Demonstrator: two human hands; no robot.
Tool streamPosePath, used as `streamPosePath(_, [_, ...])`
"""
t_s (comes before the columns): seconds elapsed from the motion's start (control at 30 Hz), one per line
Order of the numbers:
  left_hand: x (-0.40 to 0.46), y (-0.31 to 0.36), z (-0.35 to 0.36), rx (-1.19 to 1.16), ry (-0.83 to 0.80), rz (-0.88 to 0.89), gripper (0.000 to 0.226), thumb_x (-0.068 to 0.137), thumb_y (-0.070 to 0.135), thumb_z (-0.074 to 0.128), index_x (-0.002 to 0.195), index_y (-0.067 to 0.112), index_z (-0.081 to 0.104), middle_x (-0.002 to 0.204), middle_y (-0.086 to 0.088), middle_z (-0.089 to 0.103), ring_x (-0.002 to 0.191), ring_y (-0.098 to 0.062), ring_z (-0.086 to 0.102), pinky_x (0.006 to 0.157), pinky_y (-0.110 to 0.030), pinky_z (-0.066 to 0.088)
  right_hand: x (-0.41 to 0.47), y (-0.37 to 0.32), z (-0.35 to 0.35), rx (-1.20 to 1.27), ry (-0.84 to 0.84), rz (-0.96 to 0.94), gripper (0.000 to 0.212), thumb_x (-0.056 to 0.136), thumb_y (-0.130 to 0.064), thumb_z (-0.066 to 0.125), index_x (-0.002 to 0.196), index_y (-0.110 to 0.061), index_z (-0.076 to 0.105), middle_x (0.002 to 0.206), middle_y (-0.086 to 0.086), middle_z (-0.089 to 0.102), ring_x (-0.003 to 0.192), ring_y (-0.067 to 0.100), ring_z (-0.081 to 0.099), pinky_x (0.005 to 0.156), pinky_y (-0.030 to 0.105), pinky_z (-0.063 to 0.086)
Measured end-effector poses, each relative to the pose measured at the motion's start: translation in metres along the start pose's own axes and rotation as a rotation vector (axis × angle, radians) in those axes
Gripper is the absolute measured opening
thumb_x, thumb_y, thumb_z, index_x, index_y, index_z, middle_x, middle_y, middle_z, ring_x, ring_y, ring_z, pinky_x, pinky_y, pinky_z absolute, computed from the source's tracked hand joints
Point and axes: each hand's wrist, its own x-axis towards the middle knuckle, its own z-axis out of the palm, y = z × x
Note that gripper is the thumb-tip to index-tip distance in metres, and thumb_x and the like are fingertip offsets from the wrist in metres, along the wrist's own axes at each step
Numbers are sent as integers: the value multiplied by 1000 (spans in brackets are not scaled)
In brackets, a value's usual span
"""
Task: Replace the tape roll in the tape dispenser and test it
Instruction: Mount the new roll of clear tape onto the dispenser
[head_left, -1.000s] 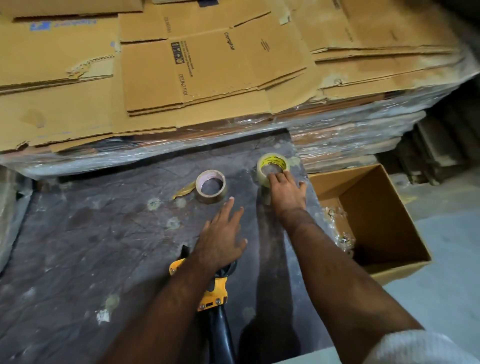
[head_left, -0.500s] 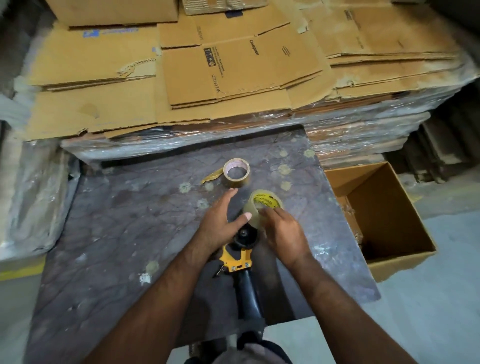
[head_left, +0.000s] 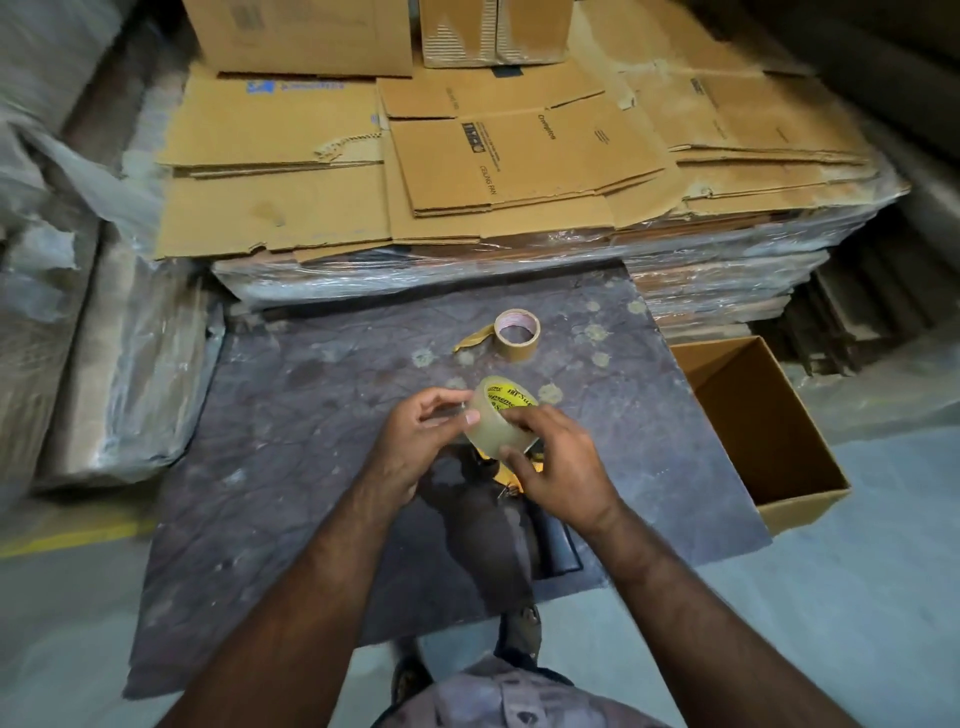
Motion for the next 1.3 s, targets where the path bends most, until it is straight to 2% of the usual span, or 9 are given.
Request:
streamPosePath(0.1, [-11,3,-10,68,-2,48,20,82,13,81,99,20,76,110,1,78,103,-18,73,93,-37,57,-2,-17,7,9,13,72,35,83,-30,71,115,-16,70,106,0,70,96,13,63,83,24,50])
streamPosePath(0.23, [-19,9,-19,107,-26,102,11,84,19,79,94,18,75,100,0,78,91,-9,71,83,-33,55,-12,-36,6,162,-35,227,21,85,-27,73,106,-26,72,90,-18,70,84,-5,64,76,16,48])
streamPosePath(0.37, [-23,15,-23,107,-62,145,6,82,15,78,86,17,74,97,-9,77,85,-10,67,87,-33,54,-21,-43,8,305,-14,351,22,82,-47,67,95,-29,71,76,-13,67,74,11,65,77,42,56])
streamPosePath(0.5, [-29,19,-20,51,-54,71,10,85,3,73,83,13,73,82,-9,72,70,-8,63,73,-22,52,-28,-49,5,376,48,402,32,79,-54,68,89,-24,72,72,-5,65,71,12,61,77,50,55])
streamPosePath(0.6, [-30,24,-26,4,-101,-3,10,88,3,70,83,12,71,85,-12,76,77,-16,69,79,-31,56,-31,-56,-3,418,53,423,36,77,-54,70,90,-20,74,82,8,73,74,16,65,80,50,56])
streamPosePath(0.73, [-31,26,-37,-71,-162,-112,4,92,3,67,91,7,69,101,-21,77,88,-24,72,90,-39,58,-31,-64,-8,454,40,436,32,78,-47,72,91,-18,75,87,10,75,76,15,65,76,45,56])
streamPosePath(0.97, [-41,18,-44,-97,-234,-184,10,95,3,63,103,3,68,99,-13,79,96,-28,75,87,-37,59,-37,-69,-14,491,6,452,13,89,-19,73,86,-6,73,78,5,66,71,11,58,67,19,46])
streamPosePath(1.13, [-44,18,-42,-107,-336,-185,31,93,-4,61,122,6,63,109,-20,76,103,-31,74,89,-36,60,-38,-58,-17,336,-23,437,32,81,-41,77,79,-11,68,85,14,69,74,21,63,71,36,50])
streamPosePath(1.3, [-41,17,-35,-76,-388,-177,33,92,-12,57,122,2,64,109,-22,75,102,-32,74,87,-38,62,-31,-31,-24,117,-43,276,29,75,-39,85,76,-18,66,105,0,65,104,9,61,91,24,48])
